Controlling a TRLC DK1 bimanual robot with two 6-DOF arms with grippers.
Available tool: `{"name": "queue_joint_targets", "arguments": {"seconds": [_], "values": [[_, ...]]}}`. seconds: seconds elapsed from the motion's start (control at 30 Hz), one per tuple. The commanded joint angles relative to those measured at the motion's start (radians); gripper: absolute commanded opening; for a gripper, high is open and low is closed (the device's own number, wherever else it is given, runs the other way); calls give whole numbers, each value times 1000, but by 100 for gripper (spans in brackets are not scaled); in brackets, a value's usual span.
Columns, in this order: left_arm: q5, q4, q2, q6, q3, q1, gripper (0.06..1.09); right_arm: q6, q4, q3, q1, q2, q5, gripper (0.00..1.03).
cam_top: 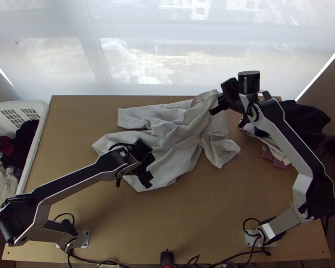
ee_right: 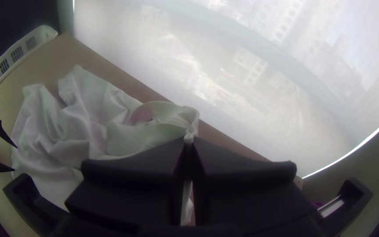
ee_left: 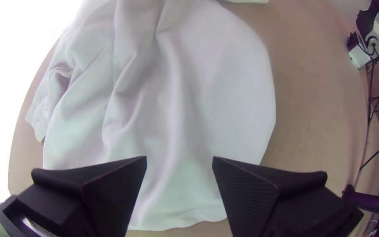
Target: Fold the t-shirt
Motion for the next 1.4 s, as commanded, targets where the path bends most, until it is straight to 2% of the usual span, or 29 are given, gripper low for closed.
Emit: {"name": "queue_joint_targets", "arguments": {"seconds": [0.0, 0.1, 0.13, 0.2, 0.27, 0.33, 0.37, 0.4, 0.7, 1.0, 1.2, 1.37], "values": [[-4, 35, 92, 21, 10, -4, 80, -1, 3, -7, 1, 0, 0, 3], [-4, 39, 115, 24, 10, 4, 80, -1, 1, -7, 1, 0, 0, 3], [-4, 39, 121, 25, 10, 5, 77, -1, 1, -7, 1, 0, 0, 3], [-2, 41, 137, 30, 10, 8, 61, -1, 1, -7, 1, 0, 0, 3], [-2, 45, 143, 36, 8, 8, 38, -1, 1, -7, 2, -4, 0, 3], [-2, 45, 147, 44, 7, 14, 19, -1, 1, -7, 4, -7, 0, 3], [-2, 47, 149, 47, 7, 17, 11, -1, 1, -7, 4, -8, 0, 3], [-2, 48, 147, 50, 5, 24, 9, -1, 1, -9, 4, -11, 0, 3], [-4, 41, 81, 76, 30, 126, 9, -1, -2, -13, 7, -42, 0, 3], [-5, 52, 41, 140, 157, 373, 9, 1, -11, -24, 10, -68, 0, 3], [-7, 128, 115, 196, 232, 493, 9, -1, -19, -35, 13, -85, 0, 3], [-62, 254, 232, 274, 249, 519, 9, -5, -25, -55, 13, -97, 0, 3]]}}
